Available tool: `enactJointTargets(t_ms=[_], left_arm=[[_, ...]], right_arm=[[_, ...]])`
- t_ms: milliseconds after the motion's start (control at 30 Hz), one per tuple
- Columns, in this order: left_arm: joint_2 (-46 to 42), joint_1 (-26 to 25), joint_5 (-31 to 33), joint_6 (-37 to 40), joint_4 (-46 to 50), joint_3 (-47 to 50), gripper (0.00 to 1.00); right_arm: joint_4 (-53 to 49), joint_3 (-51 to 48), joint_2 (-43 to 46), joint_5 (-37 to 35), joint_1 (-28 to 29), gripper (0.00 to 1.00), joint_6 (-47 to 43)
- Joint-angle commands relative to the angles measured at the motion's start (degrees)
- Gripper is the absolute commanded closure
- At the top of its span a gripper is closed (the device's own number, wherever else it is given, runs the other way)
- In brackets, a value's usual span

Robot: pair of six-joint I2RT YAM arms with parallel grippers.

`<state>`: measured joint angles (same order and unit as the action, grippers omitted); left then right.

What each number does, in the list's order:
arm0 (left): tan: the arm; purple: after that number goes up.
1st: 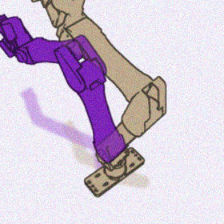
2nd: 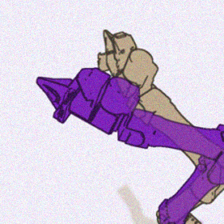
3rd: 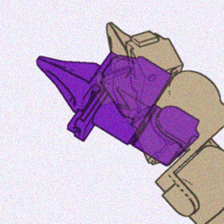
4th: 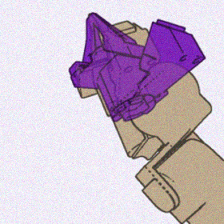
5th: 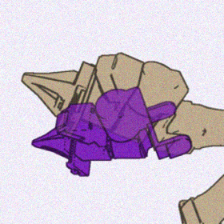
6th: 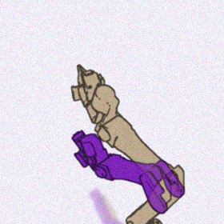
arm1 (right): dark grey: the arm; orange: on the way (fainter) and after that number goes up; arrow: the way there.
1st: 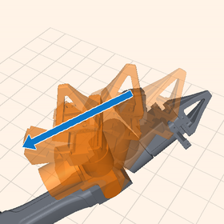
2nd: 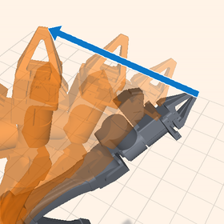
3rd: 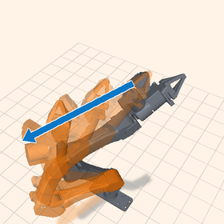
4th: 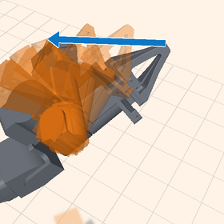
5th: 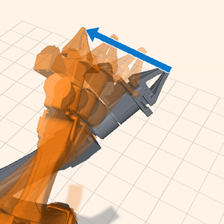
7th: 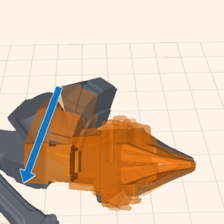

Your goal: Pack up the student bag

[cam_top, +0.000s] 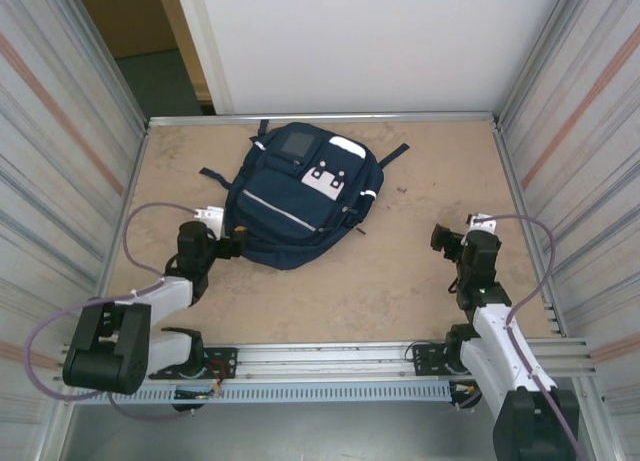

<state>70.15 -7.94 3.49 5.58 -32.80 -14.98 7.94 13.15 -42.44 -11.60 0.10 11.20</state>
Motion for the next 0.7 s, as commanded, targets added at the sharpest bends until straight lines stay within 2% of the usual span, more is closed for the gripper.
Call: enactJointTargets(t_ms=[0,133,200,267,467,600,633,667], left_arm=[[1.31,2.41,-2.90,2.61,-11.40,-1.07,0.01],[8.20,7.60,-7.38,-1.55,-22.93,0.87,0.01],[13.07,9.89,-11.25,-2.91,-24.94,-0.22,0.01],[17.23,10.27,-10.39,-3.39,-28.84,-1.03,0.01],[16.36,10.28,-12.55,-2.36,-13.43,-7.91,0.01],[16.59,9.55,-11.49,-2.09,-13.63,-8.10,0.01],[16.60,9.41,-11.26,-1.93,-13.41,-8.21,0.01],[16.49,9.11,-10.67,-1.79,-12.84,-8.37,0.01]], right_arm=[[13.20,-1.54,-4.68,2.48,-1.97,0.01,-2.16],[23.41,-1.12,-15.54,8.56,-5.17,0.01,-2.24],[28.21,-0.37,-20.51,10.08,-5.28,0.01,-2.59],[29.72,1.97,-24.92,11.64,-5.37,0.01,-3.80],[37.26,6.56,-37.27,13.73,-5.90,0.01,-3.03],[46.33,7.32,-47.37,10.76,-3.94,0.01,-3.97],[39.21,9.33,-45.73,9.35,-2.78,0.01,-4.97],[37.34,10.45,-45.67,8.75,-2.14,0.01,-5.60]])
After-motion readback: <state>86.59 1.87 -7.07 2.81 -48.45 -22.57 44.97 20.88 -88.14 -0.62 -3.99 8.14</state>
